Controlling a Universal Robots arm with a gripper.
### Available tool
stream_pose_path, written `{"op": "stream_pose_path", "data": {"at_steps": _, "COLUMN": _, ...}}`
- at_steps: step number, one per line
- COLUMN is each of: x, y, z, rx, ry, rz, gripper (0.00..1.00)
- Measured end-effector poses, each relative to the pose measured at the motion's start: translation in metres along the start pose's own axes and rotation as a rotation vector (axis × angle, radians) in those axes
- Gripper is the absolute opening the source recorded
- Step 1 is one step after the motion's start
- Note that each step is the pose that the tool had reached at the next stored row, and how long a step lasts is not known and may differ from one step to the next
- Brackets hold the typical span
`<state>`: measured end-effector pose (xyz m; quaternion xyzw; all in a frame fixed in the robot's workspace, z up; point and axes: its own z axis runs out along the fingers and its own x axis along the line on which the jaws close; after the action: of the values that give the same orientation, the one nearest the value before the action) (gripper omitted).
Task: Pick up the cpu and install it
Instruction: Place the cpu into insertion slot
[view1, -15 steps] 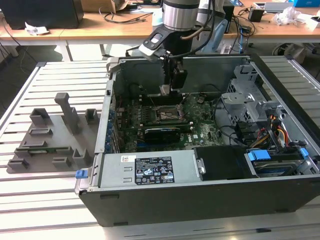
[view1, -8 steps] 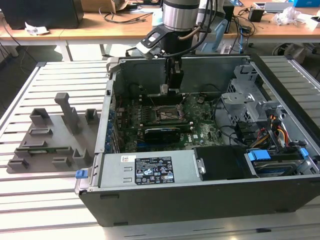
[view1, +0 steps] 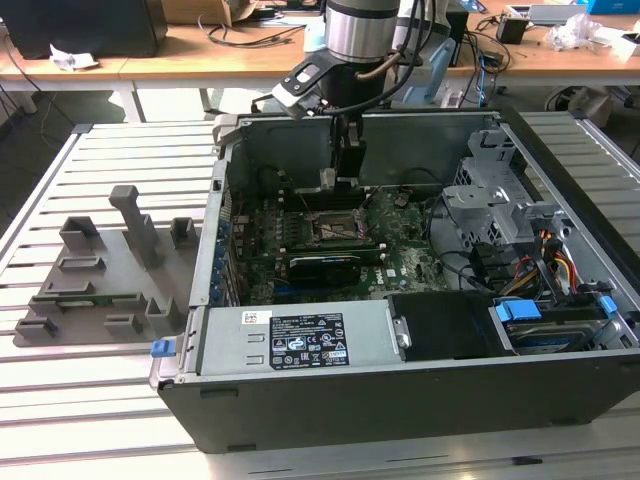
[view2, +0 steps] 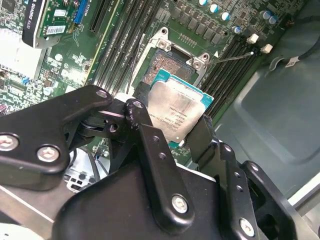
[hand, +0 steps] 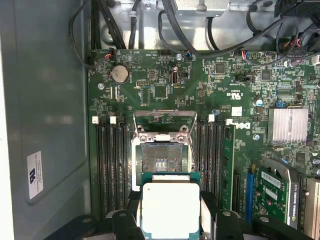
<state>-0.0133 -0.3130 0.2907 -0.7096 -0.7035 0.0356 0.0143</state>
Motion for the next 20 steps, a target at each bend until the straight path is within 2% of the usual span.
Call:
{"op": "stream_pose_path", "data": {"at_steps": 7, "x": 0.0002, "y": 0.0003, "z": 0.0044, "rx": -0.0001, "ry": -0.0048, "rz": 0.0, "gripper": 0.55}}
{"op": "stream_pose_path", "data": {"at_steps": 10, "x": 0.0003, "y": 0.0005, "z": 0.0066, "rx": -0.0001, "ry": -0.01, "rz": 0.001, "gripper": 0.55}}
{"op": "stream_pose_path", "data": {"at_steps": 20, "x": 0.0004, "y": 0.0008, "z": 0.0114, "rx": -0.0001, "ry": -0.0107, "rz": 0.001, "gripper": 0.55}}
